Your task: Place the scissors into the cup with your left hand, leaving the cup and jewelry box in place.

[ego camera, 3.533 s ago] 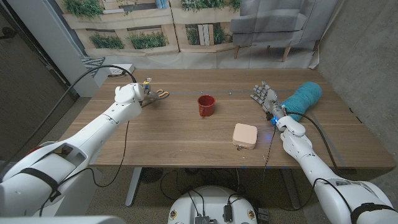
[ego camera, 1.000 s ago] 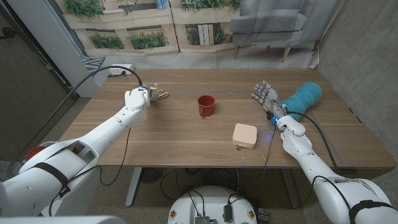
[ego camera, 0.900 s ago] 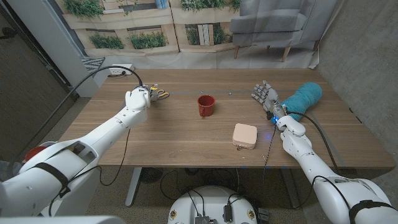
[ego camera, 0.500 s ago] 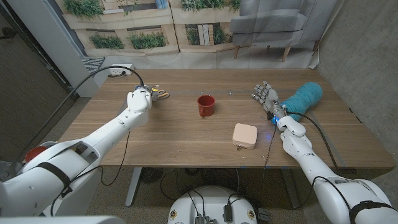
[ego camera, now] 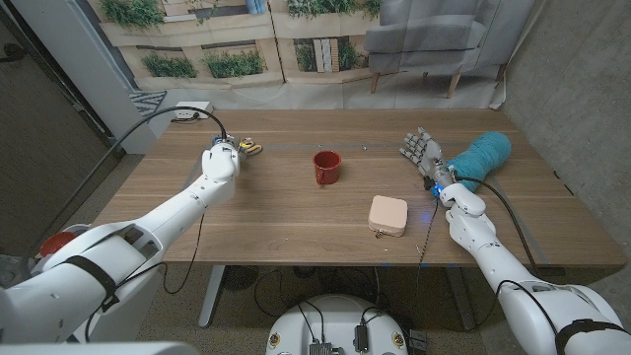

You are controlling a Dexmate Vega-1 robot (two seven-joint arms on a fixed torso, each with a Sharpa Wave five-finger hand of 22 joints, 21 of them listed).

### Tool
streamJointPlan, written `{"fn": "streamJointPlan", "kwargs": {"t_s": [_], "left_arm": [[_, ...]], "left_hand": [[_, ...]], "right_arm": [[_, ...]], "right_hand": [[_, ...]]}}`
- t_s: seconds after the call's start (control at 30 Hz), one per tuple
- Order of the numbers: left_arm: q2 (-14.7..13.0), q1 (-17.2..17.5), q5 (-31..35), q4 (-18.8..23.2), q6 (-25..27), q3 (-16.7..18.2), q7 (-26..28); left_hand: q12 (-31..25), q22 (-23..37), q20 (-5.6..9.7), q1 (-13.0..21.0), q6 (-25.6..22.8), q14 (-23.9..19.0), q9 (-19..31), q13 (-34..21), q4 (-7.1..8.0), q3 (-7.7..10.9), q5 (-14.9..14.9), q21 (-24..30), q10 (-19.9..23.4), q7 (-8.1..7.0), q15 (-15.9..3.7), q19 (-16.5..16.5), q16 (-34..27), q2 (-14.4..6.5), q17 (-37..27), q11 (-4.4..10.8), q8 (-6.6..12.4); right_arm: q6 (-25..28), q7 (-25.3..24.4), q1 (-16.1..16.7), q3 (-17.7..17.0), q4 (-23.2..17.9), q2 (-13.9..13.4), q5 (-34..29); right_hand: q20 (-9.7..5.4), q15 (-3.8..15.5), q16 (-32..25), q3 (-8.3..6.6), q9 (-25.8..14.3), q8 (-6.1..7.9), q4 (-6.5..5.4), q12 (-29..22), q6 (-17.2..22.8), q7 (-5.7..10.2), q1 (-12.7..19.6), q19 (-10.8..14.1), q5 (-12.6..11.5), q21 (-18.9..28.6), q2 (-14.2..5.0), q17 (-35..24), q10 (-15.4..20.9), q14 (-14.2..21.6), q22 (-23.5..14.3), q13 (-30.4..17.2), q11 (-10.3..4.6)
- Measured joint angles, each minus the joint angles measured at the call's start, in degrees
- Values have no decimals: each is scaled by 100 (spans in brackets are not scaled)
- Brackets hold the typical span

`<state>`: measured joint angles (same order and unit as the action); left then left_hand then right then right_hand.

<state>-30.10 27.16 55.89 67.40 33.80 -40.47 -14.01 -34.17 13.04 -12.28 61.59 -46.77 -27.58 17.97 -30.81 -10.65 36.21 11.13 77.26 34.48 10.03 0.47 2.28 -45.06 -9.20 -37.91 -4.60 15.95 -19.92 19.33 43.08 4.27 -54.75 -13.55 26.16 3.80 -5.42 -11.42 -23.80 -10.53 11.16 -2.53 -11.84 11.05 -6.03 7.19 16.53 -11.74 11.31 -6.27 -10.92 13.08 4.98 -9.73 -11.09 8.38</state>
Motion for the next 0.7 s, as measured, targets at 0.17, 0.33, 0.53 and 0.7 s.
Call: {"fn": "streamJointPlan", "kwargs": {"t_s": [0.17,0.33,0.53,0.7], "left_arm": [[7,40,4,-98,-98,-19,269],[-6,118,-54,-91,-197,36,527],[-34,225,-179,7,-351,134,820],[-61,316,-249,120,-439,243,1023]], "left_hand": [[-114,0,21,201,-49,-60,470,-61,25,-25,-32,143,61,29,-22,-83,-156,-21,-163,-42,0],[-193,0,10,302,-51,-63,604,-120,48,-48,-32,243,94,31,-20,-133,-179,2,-226,-74,0],[-275,0,19,360,-52,-76,604,-175,47,-49,-32,337,141,31,-27,-186,-201,2,-285,-85,0],[-357,-27,29,391,-90,-148,604,-254,66,-68,-3,434,163,30,-40,-214,-242,16,-345,-62,0]], "right_arm": [[-4,-29,0,13,-15,-12,-26],[-5,-48,-2,25,-22,-23,-47],[-5,-64,-11,35,-24,-33,-66],[-7,-76,-18,40,-24,-37,-78]], "right_hand": [[0,0,0,0,0,0,0,0,0,0,-15,0,0,0,16,0,0,0,0,0,0],[0,0,0,0,0,0,0,0,0,0,-15,0,0,0,15,0,0,0,0,0,0],[0,-11,0,0,15,0,0,0,0,0,-15,-1,0,0,15,-1,0,10,0,0,0],[0,-10,0,0,15,0,0,0,0,0,-15,-1,0,0,15,-1,0,10,0,0,0]]}}
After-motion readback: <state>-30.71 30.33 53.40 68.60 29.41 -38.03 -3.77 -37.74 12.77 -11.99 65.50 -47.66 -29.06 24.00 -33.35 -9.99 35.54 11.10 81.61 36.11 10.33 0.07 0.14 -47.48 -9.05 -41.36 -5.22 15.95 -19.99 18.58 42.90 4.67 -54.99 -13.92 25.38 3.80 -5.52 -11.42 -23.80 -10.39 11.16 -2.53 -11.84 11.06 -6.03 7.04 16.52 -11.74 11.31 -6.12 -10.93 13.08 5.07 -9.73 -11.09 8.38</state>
